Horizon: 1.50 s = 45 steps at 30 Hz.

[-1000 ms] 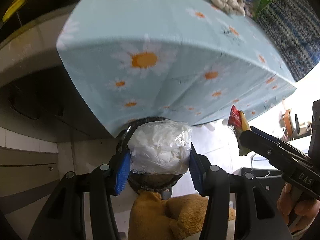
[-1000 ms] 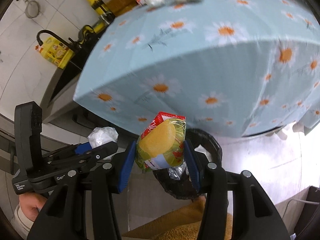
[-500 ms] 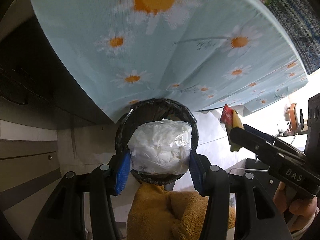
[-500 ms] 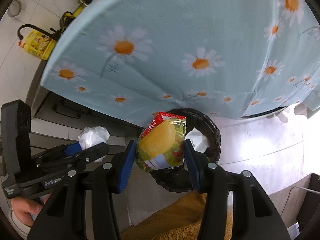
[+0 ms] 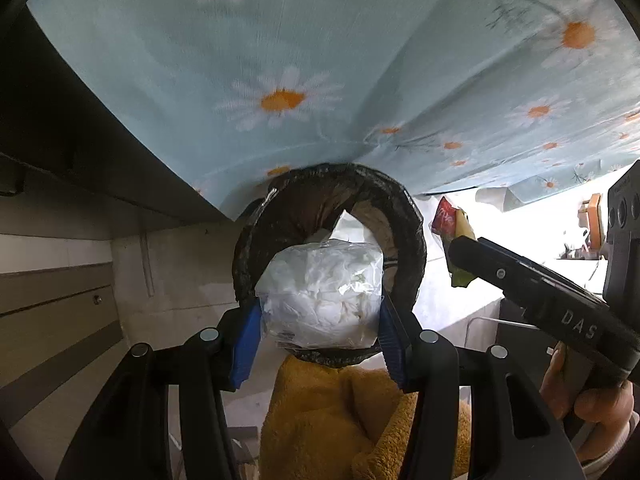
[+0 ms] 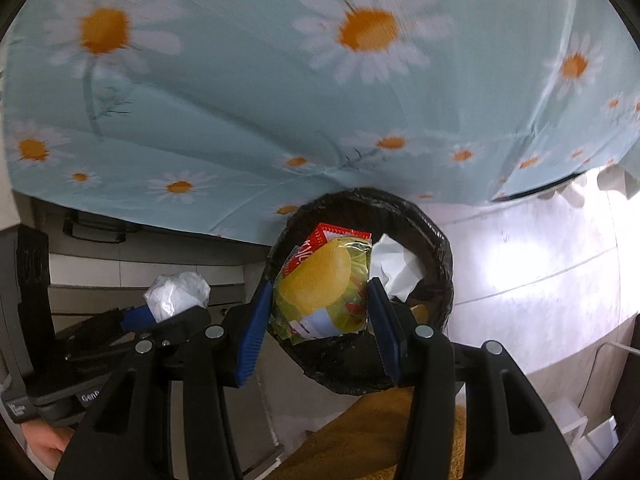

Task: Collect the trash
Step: 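Open the right tool to drop the yellow wrapper into the bin, then open the left tool to drop the plastic bag into the bin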

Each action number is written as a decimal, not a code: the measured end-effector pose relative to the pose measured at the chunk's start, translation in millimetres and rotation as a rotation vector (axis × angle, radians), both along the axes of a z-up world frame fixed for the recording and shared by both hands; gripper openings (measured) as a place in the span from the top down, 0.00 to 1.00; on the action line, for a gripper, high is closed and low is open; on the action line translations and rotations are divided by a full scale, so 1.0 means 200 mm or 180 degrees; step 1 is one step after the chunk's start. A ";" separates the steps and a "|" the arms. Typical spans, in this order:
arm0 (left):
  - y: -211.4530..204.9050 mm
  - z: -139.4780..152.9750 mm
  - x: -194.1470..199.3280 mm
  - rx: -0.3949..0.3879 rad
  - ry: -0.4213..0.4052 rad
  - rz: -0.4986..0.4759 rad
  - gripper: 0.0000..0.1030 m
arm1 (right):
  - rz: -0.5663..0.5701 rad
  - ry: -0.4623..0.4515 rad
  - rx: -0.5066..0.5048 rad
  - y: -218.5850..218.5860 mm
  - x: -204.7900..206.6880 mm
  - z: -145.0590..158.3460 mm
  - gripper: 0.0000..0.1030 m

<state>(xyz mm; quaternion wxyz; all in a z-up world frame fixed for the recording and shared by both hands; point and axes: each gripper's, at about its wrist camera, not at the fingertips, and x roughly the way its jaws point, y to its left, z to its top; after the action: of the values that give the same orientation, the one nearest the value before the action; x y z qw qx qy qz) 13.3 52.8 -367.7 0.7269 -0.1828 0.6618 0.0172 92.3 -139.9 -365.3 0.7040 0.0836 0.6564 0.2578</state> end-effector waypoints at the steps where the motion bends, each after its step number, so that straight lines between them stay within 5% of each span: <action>1: 0.01 -0.01 0.00 -0.0025 0.0010 0.0014 0.52 | -0.0023 0.0028 -0.0001 0.00 0.00 0.00 0.52; 7: 0.05 -0.04 0.04 -0.0135 0.0069 0.0072 0.38 | -0.0179 0.0161 0.0052 0.00 0.02 -0.01 0.44; 26: 0.05 -0.01 0.03 -0.0175 0.0182 -0.0005 0.37 | -0.0216 0.0064 0.0139 -0.07 0.06 0.14 0.41; 45: 0.03 0.38 0.00 -0.0083 -0.0223 -0.0108 0.37 | 0.0040 -0.0321 0.0219 -0.14 -0.02 0.46 0.41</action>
<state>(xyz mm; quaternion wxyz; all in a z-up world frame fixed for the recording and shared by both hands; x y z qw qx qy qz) 14.0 58.4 -290.7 0.7474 -0.1814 0.6391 -0.0101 87.4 -167.8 -272.4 0.7312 0.0905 0.6115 0.2885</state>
